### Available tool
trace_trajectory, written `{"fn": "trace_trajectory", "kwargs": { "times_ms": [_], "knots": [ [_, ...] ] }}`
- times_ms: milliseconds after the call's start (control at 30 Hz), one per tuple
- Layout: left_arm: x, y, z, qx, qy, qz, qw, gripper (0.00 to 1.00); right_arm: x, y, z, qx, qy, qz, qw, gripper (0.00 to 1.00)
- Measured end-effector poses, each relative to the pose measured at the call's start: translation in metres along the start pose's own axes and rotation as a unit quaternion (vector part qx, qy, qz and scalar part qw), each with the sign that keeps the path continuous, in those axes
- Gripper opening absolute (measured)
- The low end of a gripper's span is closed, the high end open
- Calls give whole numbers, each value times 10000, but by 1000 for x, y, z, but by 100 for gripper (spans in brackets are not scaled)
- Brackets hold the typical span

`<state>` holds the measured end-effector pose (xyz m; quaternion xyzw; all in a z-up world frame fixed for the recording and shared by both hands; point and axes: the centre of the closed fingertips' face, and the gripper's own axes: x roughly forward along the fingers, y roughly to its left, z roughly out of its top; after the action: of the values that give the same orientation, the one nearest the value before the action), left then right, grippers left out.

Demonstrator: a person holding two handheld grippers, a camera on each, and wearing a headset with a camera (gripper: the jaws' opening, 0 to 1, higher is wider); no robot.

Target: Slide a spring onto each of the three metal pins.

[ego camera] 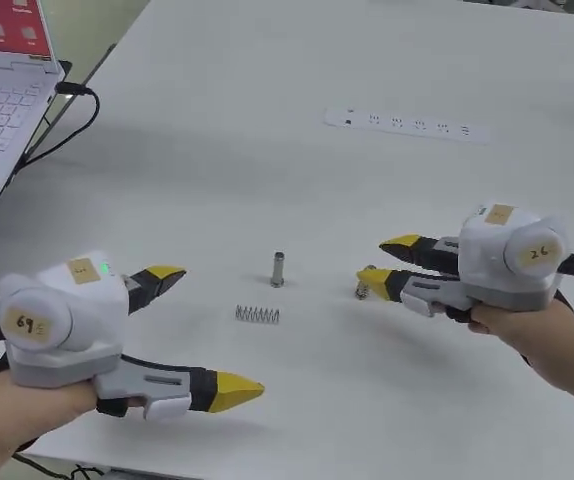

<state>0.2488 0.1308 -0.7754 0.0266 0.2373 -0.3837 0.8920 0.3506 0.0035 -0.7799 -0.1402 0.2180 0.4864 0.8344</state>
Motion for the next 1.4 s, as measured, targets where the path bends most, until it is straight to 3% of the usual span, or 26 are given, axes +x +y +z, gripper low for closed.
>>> {"fn": "trace_trajectory", "kwargs": {
  "times_ms": [233, 367, 567, 967, 1400],
  "knots": [
    [2, -4, 2, 37, -13, -36, 10000, 98, -15, 3, 6, 192, -261, 7, 9995, 32],
    [2, -3, 2, 43, -17, -21, 10000, 98, -27, -2, 18, 733, -775, -84, 9943, 36],
    [2, -3, 1, 59, 14, -37, 10000, 98, -38, -8, 11, 758, -759, -224, 9940, 37],
    [0, 3, 1, 44, -13, -6, 10000, 98, -48, 9, 6, 855, -779, -204, 9931, 39],
    [1, 2, 0, 21, -5, -29, 10000, 98, -50, 17, -14, 766, -437, -42, 9961, 34]
  ]
}}
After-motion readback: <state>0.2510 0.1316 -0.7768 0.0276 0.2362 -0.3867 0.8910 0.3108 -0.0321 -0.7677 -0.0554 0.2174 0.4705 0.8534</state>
